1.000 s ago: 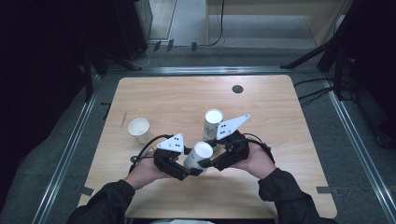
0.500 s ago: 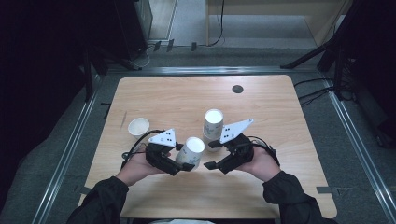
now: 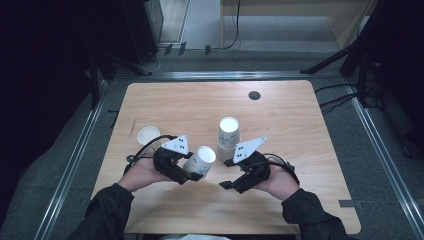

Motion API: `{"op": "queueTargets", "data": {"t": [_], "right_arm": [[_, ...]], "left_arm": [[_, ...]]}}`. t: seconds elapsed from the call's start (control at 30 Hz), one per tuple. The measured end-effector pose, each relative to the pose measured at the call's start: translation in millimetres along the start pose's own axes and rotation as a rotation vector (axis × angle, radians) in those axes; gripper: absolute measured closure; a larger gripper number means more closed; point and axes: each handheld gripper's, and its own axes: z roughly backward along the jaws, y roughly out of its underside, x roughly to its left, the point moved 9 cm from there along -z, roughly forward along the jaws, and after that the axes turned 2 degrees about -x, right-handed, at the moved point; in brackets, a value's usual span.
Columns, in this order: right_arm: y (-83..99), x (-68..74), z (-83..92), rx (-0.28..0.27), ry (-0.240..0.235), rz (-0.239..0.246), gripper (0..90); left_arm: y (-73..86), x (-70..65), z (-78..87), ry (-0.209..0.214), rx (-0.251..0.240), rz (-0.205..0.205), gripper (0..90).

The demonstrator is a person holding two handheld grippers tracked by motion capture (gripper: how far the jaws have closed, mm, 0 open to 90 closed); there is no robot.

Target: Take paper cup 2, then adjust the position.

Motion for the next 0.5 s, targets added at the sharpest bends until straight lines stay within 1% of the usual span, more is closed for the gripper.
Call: {"op": "queueTargets", "data": {"t": [0.03,0.07,0.1,0.23,0.3,0.37,0.47,0.5], "right_arm": [[0.7,-0.4,-0.8,0.002,-0.002,-0.002,28.7],[1.1,-0.9,-1.5,0.001,-0.001,-0.003,28.8],[1.9,-0.8,-1.9,0.004,0.001,-0.01,28.8],[4.4,-1.6,-2.7,0.006,0.006,-0.014,28.8],[5.2,-1.9,-2.6,0.002,0.01,-0.01,28.8],[5.7,-2.4,-2.1,0.001,0.015,-0.01,28.8],[6.2,-4.1,-2.2,-0.001,0.019,-0.006,28.8],[6.5,-4.1,-2.4,0.001,0.018,-0.008,28.8]], "left_arm": [[0.3,0.0,-1.6,0.006,0.008,0.004,28.8],[1.1,0.5,-2.4,0.007,0.022,-0.005,28.7],[0.9,0.5,-3.4,0.004,0.025,-0.008,28.8],[0.7,-0.5,-8.8,0.014,0.062,-0.033,28.7],[1.2,-0.5,-11.8,0.008,0.085,-0.053,28.7],[1.9,-1.5,-15.0,0.013,0.098,-0.058,28.8],[4.5,-2.9,-19.2,0.013,0.135,-0.075,28.8],[5.2,-4.7,-20.8,0.022,0.144,-0.074,28.7]]}}
